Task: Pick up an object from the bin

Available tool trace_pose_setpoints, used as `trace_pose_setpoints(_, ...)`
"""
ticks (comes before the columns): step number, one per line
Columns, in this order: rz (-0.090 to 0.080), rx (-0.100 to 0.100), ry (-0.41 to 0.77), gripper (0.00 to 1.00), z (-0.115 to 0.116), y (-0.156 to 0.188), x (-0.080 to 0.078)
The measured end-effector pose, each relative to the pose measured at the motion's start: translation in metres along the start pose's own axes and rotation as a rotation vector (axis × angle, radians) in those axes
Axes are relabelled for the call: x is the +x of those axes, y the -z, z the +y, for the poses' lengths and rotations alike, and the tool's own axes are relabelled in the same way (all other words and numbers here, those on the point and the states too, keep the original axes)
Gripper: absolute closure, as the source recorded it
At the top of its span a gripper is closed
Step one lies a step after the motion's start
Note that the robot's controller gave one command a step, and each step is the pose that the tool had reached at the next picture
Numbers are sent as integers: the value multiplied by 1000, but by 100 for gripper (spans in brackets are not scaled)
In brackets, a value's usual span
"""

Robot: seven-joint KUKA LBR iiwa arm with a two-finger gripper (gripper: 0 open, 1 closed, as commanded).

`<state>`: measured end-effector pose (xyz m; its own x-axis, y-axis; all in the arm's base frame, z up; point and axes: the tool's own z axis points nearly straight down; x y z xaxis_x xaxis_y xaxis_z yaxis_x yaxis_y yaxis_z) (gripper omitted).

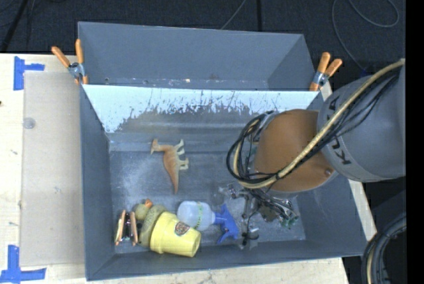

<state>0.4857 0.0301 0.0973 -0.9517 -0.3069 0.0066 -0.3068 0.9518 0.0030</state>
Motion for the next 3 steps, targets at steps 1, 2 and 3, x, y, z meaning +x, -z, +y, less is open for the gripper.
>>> trace_pose_setpoints(1,-3,2,7,100,43,-28,-39)
trace_pose_setpoints(2,-3,2,7,100,43,-28,-39)
trace_pose_setpoints(3,-3,1,10,100,47,53,-38)
